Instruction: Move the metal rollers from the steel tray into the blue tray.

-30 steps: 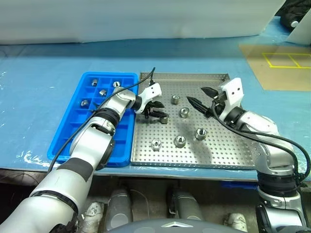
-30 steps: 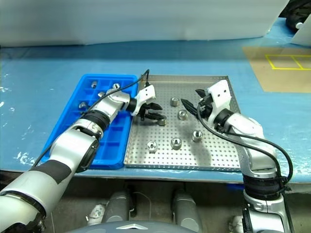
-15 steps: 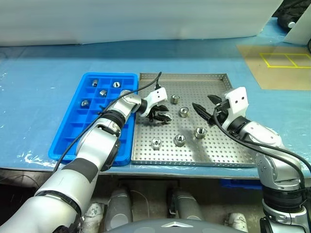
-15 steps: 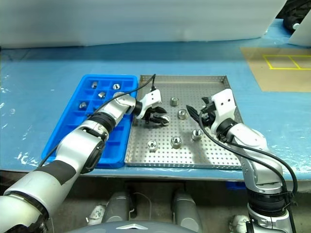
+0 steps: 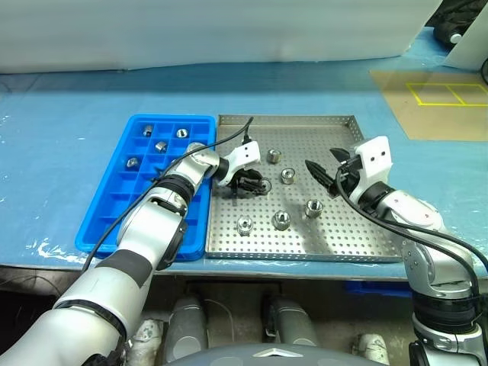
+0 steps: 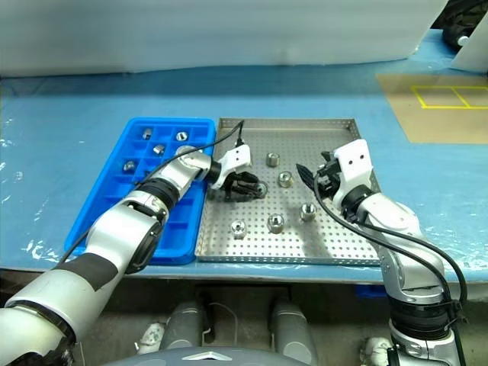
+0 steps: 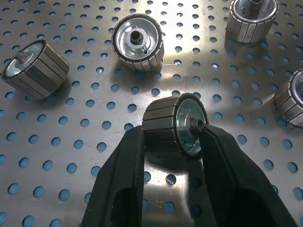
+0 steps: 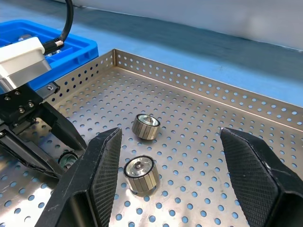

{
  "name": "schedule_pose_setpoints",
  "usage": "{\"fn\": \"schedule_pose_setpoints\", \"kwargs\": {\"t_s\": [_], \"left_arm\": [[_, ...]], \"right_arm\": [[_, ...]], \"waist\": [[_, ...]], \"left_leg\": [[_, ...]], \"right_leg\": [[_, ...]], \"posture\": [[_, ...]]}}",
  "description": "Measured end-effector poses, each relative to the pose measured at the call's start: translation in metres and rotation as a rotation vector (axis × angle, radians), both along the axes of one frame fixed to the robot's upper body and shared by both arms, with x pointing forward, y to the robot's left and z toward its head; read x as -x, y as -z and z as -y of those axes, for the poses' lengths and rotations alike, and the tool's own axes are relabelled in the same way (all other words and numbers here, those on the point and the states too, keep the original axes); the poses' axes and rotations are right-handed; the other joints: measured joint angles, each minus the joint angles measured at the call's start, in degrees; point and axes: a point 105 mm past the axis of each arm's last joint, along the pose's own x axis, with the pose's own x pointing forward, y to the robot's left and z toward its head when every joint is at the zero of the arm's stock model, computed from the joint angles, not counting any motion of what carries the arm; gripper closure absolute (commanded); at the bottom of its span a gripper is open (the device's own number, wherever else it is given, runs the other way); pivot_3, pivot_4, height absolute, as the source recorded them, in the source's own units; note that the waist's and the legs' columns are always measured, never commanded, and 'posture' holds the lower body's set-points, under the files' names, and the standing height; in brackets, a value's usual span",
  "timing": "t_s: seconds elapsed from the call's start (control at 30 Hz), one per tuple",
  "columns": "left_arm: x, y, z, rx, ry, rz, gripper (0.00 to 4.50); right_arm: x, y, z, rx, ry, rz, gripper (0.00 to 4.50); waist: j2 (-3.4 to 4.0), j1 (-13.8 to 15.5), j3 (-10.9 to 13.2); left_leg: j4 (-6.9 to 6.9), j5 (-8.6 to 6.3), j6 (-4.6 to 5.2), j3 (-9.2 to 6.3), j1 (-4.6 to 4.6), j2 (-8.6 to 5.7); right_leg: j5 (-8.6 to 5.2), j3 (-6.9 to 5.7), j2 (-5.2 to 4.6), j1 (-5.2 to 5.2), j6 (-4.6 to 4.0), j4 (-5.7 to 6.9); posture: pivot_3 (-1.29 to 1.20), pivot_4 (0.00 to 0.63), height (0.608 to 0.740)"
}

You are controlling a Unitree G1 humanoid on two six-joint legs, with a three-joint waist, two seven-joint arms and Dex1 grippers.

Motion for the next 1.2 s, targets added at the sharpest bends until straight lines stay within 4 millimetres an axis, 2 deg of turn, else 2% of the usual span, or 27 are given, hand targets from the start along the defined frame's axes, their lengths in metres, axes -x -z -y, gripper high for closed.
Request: {"fn": "schedule_pose_setpoints", "kwargs": {"t_s": [0.27, 0.4, 0.63, 0.8, 0.93, 1.07, 1.2], "left_arm": [[-0.006, -0.002, -0.001, 0.009, -0.043, 0.036, 3.15], [-0.005, -0.002, -0.003, 0.021, -0.040, 0.024, 3.15], [0.002, -0.002, -0.005, 0.099, -0.013, -0.045, 3.15], [0.006, -0.017, -0.005, 0.247, 0.012, -0.117, 3.15], [0.010, -0.028, -0.007, 0.290, 0.068, -0.128, 3.15], [0.012, -0.040, -0.020, 0.293, 0.117, -0.109, 3.15], [0.013, -0.054, -0.061, 0.252, 0.146, -0.054, 3.15]], "right_arm": [[-0.002, 0.001, 0.000, 0.001, -0.002, -0.001, 1.10], [0.002, 0.004, -0.010, -0.003, -0.080, -0.029, 1.10], [0.026, 0.033, -0.026, 0.036, -0.248, -0.182, 1.10], [0.026, 0.033, -0.028, 0.043, -0.265, -0.186, 1.10], [0.024, 0.032, -0.031, 0.055, -0.272, -0.177, 1.10], [0.023, 0.029, -0.035, 0.057, -0.294, -0.165, 1.10], [0.023, 0.027, -0.043, 0.065, -0.366, -0.171, 1.10]], "waist": [[0.00, -0.21, 0.00], [0.00, -0.51, 0.00], [0.00, -0.66, 0.01], [0.00, -0.67, 0.01], [0.00, -0.65, 0.01], [0.01, -0.56, 0.01], [0.03, -0.94, 0.02]], "left_leg": [[0.00, 0.00, 0.00, 0.00, -0.01, 0.00], [-0.03, -0.01, 0.01, -0.01, -0.02, 0.00], [-0.10, -0.05, 0.16, -0.03, -0.16, 0.00], [-0.10, 0.01, 0.23, -0.02, -0.14, 0.01], [-0.11, -0.06, 0.12, -0.02, -0.14, 0.02], [-0.13, -0.06, 0.13, -0.02, -0.15, 0.03], [-0.20, -0.06, 0.11, -0.04, -0.08, 0.05]], "right_leg": [[0.00, 0.00, 0.00, 0.00, 0.00, 0.00], [0.00, -0.01, 0.00, -0.01, 0.00, -0.05], [0.01, -0.02, 0.00, -0.05, 0.01, -0.29], [0.01, -0.03, 0.00, -0.05, 0.00, -0.28], [0.01, -0.03, -0.01, -0.05, 0.00, -0.30], [0.01, -0.03, 0.00, -0.09, 0.00, -0.29], [0.01, -0.03, 0.02, -0.11, -0.01, -0.28]], "posture": [[-0.46, 0.150, 0.740], [-0.45, 0.150, 0.740], [-0.44, 0.150, 0.740], [-0.42, 0.150, 0.740], [-0.41, 0.150, 0.740], [-0.38, 0.150, 0.740], [-0.31, 0.150, 0.740]]}}
